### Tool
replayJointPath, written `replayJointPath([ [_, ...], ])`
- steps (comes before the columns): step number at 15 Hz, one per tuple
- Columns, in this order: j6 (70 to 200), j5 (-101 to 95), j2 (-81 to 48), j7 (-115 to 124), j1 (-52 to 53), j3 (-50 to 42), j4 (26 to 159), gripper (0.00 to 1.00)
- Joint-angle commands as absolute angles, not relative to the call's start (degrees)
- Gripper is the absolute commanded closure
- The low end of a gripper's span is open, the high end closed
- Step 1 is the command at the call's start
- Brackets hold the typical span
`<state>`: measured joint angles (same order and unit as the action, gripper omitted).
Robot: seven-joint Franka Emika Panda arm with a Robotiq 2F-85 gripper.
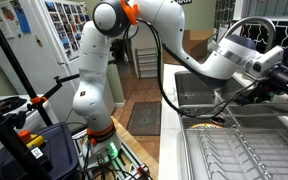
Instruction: Put the fork in the utensil holder on the plate rack
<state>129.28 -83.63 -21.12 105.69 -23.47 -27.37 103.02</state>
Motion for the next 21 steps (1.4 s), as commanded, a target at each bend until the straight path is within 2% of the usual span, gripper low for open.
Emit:
replayJointPath([
  [1,127.7,-85.1,-18.6,106.9,-24.3,-25.4,106.6,0.95],
  [4,127.4,-84.6,-17.9,106.5,-24.3,-24.8,107.7,0.94],
  [5,127.3,-84.5,-17.8,106.5,-24.3,-24.6,107.9,0.61],
  [13,127.6,-81.1,-14.7,104.8,-24.5,-23.3,109.5,0.01],
  [21,125.2,-70.6,-8.4,98.9,-23.2,-22.1,112.2,0.0],
])
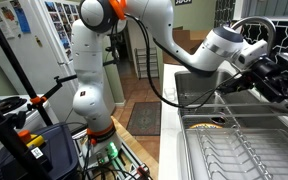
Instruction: Put the fork in the utensil holder on the plate rack
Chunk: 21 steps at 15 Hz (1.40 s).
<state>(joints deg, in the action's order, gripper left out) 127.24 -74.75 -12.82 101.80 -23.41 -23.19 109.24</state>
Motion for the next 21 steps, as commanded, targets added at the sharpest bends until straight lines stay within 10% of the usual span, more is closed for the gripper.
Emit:
replayJointPath([
  [1,123.9,-69.2,-7.5,98.1,-22.9,-21.9,112.3,0.0],
  [21,109.5,-51.4,3.0,86.1,-20.8,-20.5,111.1,0.0],
])
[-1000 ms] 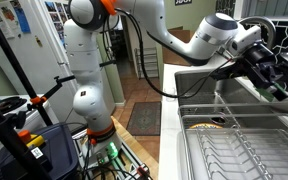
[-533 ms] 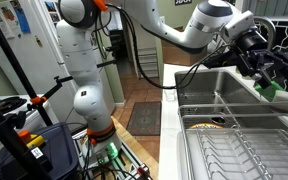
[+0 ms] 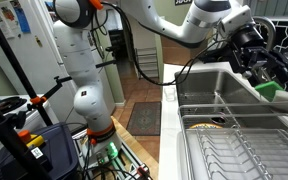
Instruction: Put the fork in the utensil holder on the plate rack
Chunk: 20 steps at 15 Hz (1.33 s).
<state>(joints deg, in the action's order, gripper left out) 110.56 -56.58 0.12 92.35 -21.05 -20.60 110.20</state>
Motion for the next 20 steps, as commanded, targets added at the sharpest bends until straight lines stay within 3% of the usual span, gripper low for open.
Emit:
replayJointPath([
  [1,110.5,-49.3,3.8,83.1,-20.8,-20.6,111.1,0.0],
  [20,119.4,-24.5,18.2,31.3,-19.8,-16.7,112.5,0.0],
])
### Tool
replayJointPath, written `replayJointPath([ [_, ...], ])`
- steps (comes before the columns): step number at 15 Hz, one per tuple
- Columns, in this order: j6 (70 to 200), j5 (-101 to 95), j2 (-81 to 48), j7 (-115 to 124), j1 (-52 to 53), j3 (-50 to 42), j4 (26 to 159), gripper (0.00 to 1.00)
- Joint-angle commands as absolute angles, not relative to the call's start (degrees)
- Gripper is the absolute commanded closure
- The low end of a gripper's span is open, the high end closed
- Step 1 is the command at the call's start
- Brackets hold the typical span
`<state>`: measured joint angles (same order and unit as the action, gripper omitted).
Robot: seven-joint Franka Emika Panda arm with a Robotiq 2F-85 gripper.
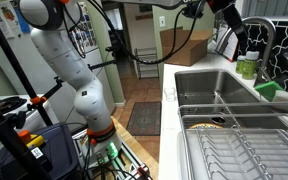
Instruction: Put the fork in the utensil holder on the plate rack
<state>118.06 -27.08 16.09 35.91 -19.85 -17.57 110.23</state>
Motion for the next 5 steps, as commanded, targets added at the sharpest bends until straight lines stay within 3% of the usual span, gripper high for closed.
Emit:
replayJointPath([
  [1,118.1,-25.9,16.2,33.9,-21.2,-16.1,110.0,0.0],
  [5,118.1,-25.4,16.6,32.3,-21.0,-15.4,110.2,0.0],
])
